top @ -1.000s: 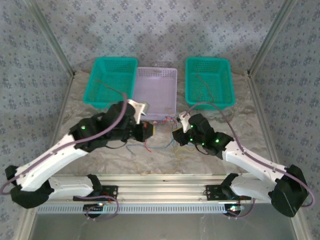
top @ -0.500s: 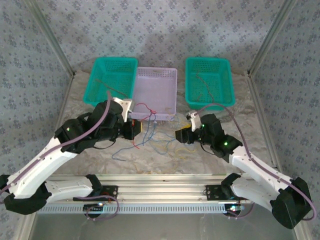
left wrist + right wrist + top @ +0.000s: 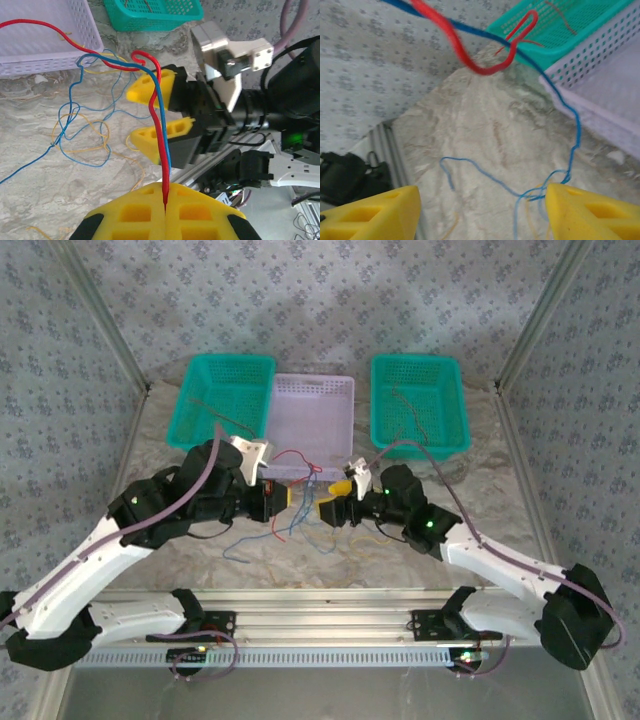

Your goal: Untangle the cables

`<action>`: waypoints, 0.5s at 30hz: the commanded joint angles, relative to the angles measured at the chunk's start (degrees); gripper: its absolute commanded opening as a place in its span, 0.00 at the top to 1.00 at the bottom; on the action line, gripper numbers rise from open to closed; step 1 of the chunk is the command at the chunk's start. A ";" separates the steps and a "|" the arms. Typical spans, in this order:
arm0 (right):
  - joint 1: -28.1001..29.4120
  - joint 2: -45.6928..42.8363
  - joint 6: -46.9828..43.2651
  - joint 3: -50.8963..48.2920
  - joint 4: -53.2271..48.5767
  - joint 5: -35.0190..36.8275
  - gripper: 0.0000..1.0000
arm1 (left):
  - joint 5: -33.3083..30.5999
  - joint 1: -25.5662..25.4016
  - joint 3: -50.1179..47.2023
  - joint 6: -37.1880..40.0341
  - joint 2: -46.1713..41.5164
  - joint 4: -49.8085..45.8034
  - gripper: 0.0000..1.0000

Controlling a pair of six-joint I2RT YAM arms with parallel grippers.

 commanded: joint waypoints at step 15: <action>1.59 17.32 -15.52 4.54 20.80 21.49 0.39 | 4.09 0.16 -0.72 -3.34 -4.46 4.96 1.00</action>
